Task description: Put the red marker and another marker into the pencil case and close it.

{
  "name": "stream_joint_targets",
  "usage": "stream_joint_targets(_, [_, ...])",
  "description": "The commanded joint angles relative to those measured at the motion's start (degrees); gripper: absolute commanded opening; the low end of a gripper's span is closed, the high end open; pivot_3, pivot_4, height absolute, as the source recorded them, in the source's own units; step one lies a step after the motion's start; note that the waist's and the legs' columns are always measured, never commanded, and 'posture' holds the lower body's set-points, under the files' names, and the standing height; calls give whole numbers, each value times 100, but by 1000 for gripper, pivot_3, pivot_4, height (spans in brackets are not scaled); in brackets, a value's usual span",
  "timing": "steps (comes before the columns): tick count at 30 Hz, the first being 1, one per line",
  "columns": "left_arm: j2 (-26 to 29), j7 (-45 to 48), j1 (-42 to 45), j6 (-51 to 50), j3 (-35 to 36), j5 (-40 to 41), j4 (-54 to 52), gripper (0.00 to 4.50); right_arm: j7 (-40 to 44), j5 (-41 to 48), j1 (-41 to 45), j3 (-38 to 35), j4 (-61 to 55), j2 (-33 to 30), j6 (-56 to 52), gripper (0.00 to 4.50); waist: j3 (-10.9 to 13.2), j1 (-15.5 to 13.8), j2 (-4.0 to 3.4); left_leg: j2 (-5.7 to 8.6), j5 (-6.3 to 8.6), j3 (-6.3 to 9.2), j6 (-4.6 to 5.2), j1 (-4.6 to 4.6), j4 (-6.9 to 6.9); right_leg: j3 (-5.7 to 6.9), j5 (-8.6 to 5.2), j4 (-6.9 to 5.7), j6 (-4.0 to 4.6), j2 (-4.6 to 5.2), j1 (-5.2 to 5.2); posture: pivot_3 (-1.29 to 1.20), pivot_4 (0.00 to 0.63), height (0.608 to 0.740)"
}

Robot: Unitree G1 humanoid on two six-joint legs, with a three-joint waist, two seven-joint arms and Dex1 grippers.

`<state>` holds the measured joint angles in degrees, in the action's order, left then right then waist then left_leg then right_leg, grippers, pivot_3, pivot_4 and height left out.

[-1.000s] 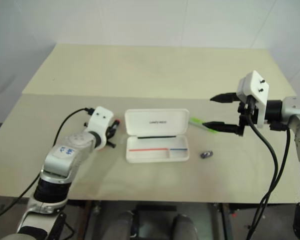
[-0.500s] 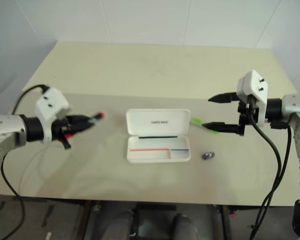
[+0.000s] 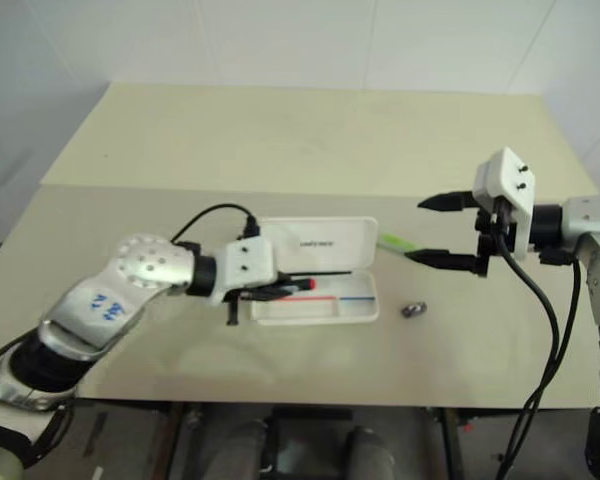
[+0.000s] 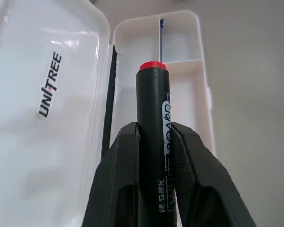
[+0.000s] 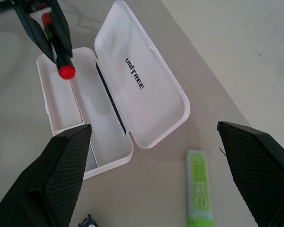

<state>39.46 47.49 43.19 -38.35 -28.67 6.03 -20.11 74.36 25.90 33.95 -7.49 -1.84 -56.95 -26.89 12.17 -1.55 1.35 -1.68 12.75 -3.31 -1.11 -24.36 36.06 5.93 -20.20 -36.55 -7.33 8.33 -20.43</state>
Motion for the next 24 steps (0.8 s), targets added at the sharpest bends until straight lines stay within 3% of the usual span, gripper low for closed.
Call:
stream_joint_targets(1, [-315,49,226,490,-352,-467,144,599,-100,148,-91,-281,-257,-103,-35,4500,0,6,0,-1,0,-1,0,0,1,-2,0,-1,0,0,0,0,150,740])
stream_joint_targets(17, [-1390,-17,613,759,-346,-1394,1351,599,-299,266,-322,-392,-465,-154,-144,4500,0,1,0,-2,1,-3,2,0,8,-4,0,-31,0,0,-1,0,150,740])
stream_joint_targets(24, [-1567,24,591,593,-256,-1366,1313,2881,-323,278,-344,-388,-502,-136,-183,4500,0,3,0,-2,1,-3,2,0,8,-4,0,-32,0,0,-1,0,150,740])
